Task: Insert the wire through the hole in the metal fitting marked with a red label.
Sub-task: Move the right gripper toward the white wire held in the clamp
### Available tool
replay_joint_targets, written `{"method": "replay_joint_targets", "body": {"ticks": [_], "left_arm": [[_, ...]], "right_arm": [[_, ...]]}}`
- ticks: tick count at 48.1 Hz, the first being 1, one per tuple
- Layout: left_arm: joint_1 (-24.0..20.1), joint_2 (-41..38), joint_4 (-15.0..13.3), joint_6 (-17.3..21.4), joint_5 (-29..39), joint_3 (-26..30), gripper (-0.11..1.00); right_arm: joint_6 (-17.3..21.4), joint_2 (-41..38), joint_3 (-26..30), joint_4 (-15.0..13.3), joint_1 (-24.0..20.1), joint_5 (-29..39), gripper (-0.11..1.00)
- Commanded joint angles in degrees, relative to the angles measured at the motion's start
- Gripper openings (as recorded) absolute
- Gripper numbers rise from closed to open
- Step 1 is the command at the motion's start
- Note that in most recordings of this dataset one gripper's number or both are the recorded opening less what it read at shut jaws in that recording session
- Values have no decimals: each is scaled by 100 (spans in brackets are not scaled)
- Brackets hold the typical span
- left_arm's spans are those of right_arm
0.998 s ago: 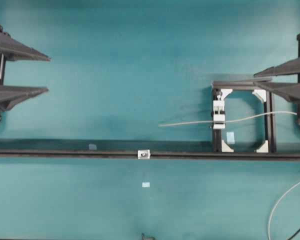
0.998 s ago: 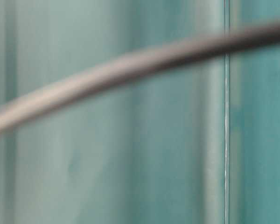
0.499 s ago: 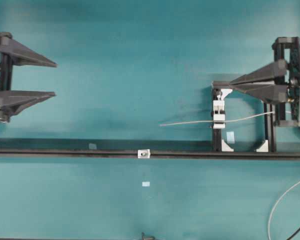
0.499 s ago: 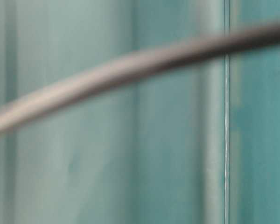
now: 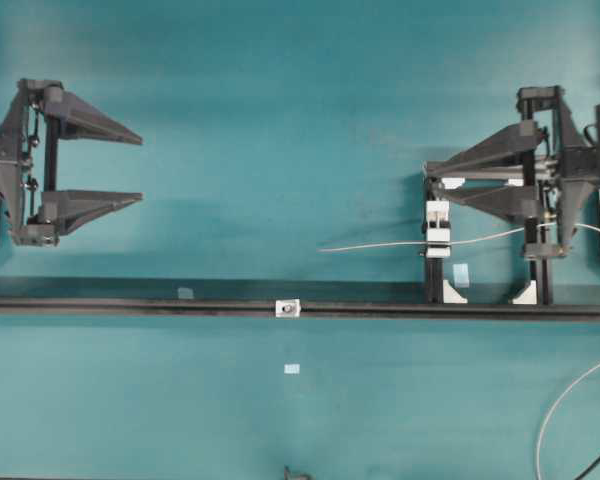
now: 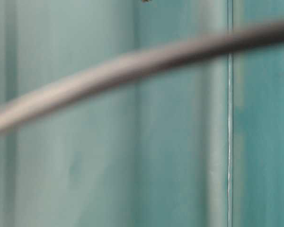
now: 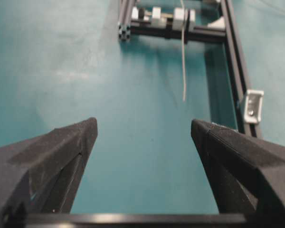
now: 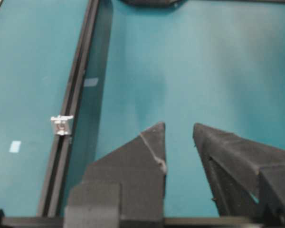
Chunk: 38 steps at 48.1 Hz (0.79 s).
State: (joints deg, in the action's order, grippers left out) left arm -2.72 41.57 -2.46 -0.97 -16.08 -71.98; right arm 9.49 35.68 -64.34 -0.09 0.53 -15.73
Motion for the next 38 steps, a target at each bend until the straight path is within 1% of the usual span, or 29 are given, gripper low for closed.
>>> {"method": "replay_joint_targets", "body": {"ticks": [1, 8, 15, 25, 38], "left_arm": [[-9, -79, -9, -9, -70, 35, 65], [-18, -149, -9, -9, -88, 35, 65], [-167, -158, -9, -9, -123, 9, 65], [-272, -149, -9, -9, -264, -114, 65], [-272, -158, 0, -18, -343, -220, 65]], "right_arm": [[167, -132, 220, 18, 9, 53, 44], [387, -387, 387, 9, 9, 404, 44], [545, -721, 580, 9, -35, 650, 44], [563, -1310, 896, 0, -176, 782, 44], [571, -1828, 1169, 9, -176, 888, 44]]}}
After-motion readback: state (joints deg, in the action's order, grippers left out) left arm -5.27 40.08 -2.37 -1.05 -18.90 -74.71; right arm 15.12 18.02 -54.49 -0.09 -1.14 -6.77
